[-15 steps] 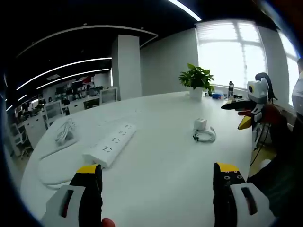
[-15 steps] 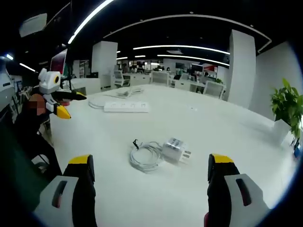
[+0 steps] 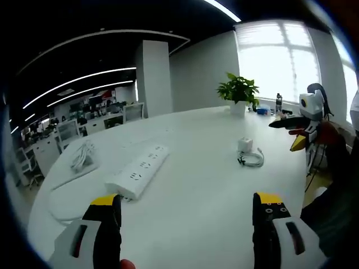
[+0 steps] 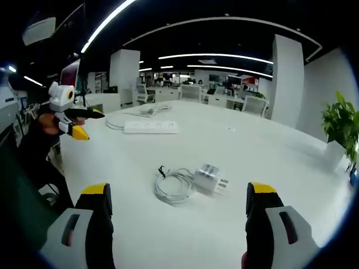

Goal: Straighten the power strip on the desk, plug the charger into it

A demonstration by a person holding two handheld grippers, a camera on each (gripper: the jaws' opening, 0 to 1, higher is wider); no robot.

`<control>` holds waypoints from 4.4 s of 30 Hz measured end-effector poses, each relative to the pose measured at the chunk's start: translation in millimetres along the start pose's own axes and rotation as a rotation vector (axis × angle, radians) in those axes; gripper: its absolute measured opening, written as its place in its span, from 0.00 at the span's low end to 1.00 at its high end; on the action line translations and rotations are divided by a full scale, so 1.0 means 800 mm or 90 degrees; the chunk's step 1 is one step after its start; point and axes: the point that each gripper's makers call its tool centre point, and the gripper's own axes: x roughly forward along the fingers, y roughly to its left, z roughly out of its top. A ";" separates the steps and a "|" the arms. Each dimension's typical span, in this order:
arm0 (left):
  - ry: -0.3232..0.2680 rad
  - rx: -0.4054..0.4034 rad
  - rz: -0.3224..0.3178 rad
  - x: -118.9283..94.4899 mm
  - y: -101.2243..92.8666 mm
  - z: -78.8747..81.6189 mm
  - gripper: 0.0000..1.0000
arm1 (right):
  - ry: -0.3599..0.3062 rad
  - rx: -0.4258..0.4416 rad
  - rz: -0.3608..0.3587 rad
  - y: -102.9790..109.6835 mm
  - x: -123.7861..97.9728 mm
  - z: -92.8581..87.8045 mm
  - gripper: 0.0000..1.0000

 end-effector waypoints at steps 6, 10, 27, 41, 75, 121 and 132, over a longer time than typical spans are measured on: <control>0.001 -0.007 0.002 0.004 0.005 -0.001 1.00 | 0.001 0.000 0.002 0.000 0.002 0.000 0.99; -0.005 -0.012 0.007 0.007 0.011 0.001 1.00 | 0.000 0.001 0.004 0.000 0.003 0.001 0.99; 0.002 -0.005 0.022 0.020 0.025 0.002 1.00 | 0.009 0.004 0.005 -0.002 0.010 -0.003 0.99; 0.006 -0.008 0.028 0.029 0.035 0.002 1.00 | 0.014 0.010 0.009 -0.001 0.015 -0.008 0.99; 0.008 -0.014 0.055 0.049 0.063 0.013 1.00 | 0.015 0.009 0.016 0.002 0.021 -0.008 0.99; 0.035 0.006 0.059 0.078 0.082 0.011 1.00 | 0.029 0.017 0.008 -0.001 0.022 -0.021 0.99; 0.037 0.017 0.061 0.082 0.084 0.016 1.00 | 0.032 0.021 0.009 0.000 0.024 -0.024 0.99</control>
